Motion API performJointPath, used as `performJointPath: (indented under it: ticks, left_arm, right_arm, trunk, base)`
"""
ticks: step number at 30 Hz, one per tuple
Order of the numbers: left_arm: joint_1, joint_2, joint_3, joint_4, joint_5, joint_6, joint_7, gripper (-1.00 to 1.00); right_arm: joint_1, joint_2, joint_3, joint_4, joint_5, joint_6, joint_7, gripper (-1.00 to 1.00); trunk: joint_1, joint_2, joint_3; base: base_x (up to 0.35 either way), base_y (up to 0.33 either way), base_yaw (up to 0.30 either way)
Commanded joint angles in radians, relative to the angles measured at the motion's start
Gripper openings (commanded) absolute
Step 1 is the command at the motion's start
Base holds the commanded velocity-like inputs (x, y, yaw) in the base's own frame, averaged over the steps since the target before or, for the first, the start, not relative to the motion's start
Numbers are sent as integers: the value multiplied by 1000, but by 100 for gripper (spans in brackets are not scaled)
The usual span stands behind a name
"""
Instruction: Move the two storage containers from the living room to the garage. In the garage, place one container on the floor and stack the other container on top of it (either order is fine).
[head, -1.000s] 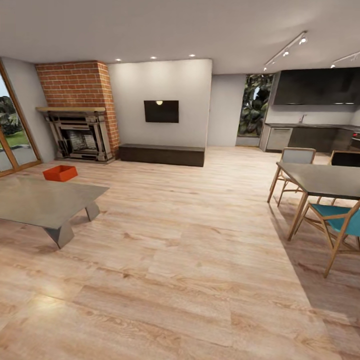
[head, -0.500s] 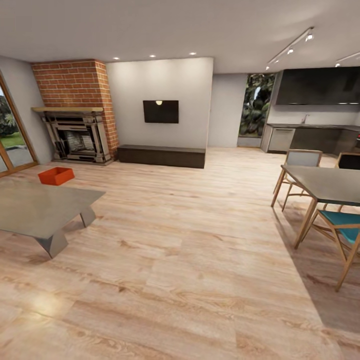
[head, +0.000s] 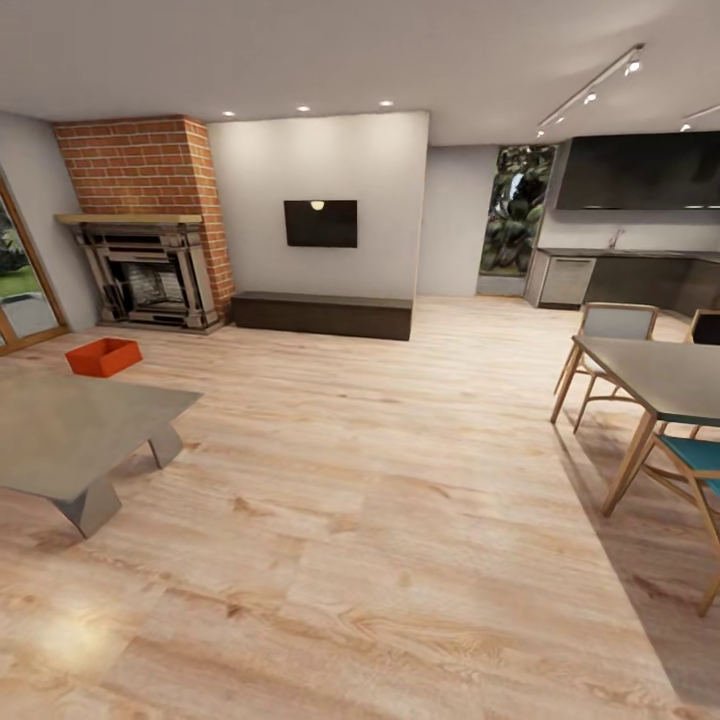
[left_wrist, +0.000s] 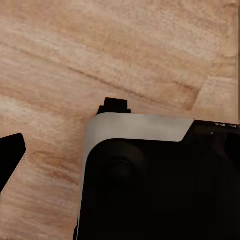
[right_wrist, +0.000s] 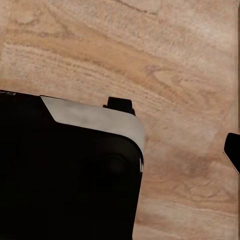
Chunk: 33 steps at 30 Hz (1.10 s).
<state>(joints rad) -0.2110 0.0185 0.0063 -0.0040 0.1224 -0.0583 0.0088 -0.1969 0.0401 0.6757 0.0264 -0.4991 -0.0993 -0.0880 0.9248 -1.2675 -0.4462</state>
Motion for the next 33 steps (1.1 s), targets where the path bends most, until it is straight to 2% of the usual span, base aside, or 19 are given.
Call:
performJointPath:
  ticks: [1, 33]
  left_arm:
    - [-1, 0, 0, 1, 8, -3, 0, 100]
    - [-1, 0, 0, 1, 8, -2, 0, 100]
  right_arm:
    - [-1, 1, 8, 3, -9, -5, -1, 100]
    - [-1, 1, 7, 3, -7, -5, -1, 100]
  trunk:
    - [1, -1, -1]
    - [1, -1, -1]
  base:
    - [321, 0, 0]
    - [321, 0, 0]
